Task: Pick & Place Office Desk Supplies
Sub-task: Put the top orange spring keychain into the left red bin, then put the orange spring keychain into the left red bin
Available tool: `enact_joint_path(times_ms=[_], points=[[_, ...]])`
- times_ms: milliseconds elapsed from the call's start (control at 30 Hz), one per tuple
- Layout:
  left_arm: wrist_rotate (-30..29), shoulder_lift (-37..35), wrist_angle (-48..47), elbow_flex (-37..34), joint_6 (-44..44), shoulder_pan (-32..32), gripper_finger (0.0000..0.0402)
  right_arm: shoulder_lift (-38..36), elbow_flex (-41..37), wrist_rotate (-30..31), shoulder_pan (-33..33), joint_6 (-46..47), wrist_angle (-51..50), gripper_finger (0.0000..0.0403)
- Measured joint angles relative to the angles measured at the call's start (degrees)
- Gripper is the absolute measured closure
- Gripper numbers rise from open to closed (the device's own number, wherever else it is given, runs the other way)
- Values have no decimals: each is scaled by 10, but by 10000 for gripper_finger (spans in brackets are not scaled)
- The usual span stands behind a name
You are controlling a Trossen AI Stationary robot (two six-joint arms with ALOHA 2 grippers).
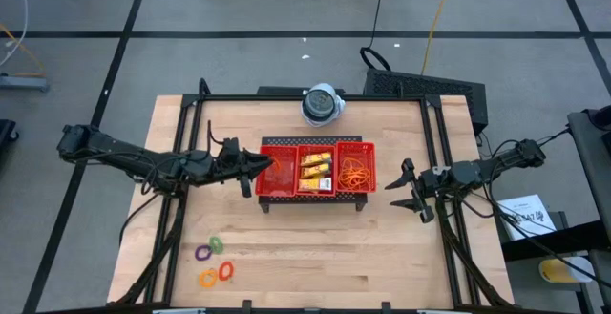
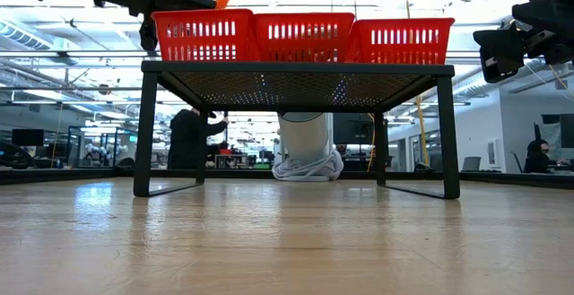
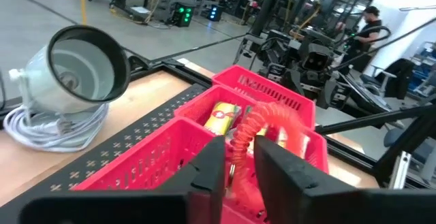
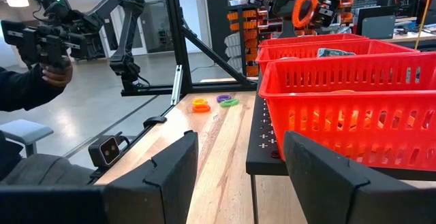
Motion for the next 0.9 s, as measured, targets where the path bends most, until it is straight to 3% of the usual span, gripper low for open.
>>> enact_joint_path(times_ms=[333, 467, 667, 800, 900], points=[[-9, 0, -27, 0, -6, 0, 233, 0, 0, 0, 0, 0, 0, 197], [28, -15, -26, 0, -22, -1, 223, 0, 0, 0, 0, 0, 0, 197], [169, -66, -28, -1, -64, -1, 222, 0, 0, 0, 0, 0, 0, 197], [317, -99, -24, 0, -152, -2, 222, 0, 0, 0, 0, 0, 0, 197], [425, -108, -24, 0, -168, -11, 222, 0, 0, 0, 0, 0, 0, 197]])
